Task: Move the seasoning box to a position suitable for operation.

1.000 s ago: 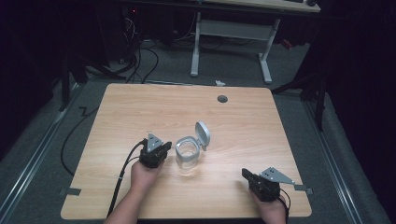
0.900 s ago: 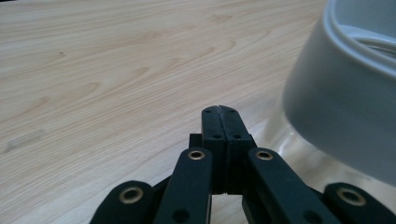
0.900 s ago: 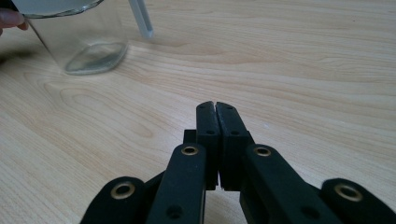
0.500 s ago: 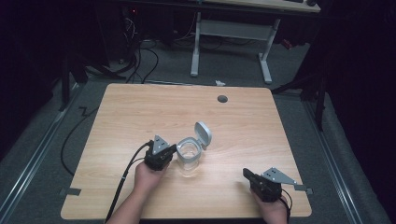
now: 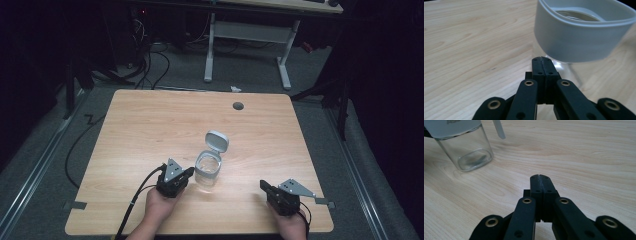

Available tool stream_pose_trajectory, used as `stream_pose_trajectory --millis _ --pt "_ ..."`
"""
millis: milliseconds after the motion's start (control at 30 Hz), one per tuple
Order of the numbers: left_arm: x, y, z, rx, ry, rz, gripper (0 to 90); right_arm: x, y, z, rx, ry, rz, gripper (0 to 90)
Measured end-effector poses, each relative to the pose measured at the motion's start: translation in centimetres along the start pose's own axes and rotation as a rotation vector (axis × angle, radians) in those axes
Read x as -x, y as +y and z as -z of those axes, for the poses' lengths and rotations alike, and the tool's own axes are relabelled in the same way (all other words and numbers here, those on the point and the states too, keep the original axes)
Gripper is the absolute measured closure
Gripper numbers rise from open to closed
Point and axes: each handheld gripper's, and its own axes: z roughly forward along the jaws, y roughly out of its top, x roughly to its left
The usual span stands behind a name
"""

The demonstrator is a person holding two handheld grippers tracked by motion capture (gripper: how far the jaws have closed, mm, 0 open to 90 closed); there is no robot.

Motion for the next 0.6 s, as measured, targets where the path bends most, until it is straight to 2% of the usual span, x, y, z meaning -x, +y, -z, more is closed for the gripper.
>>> stream_pose_trajectory --millis 100,233,367,600 --pt "0.4 -0.3 0.1 -0.007 -0.010 0.006 90.0 0.0 0.0 0.1 0.004 0.002 0.005 89.5" --pt "1.0 -0.9 0.2 -0.017 -0.029 -0.006 90.0 -0.1 0.0 0.0 0.004 0.004 0.007 89.3" --pt "1.7 -1.3 0.1 -0.029 -0.055 0.008 90.0 0.0 0.0 -0.3 -0.003 -0.004 0.008 90.0" --pt "2.0 -1.8 0.3 -0.033 -0.057 -0.003 90.0 -0.4 0.0 -0.3 -0.015 -0.021 0.008 90.0"
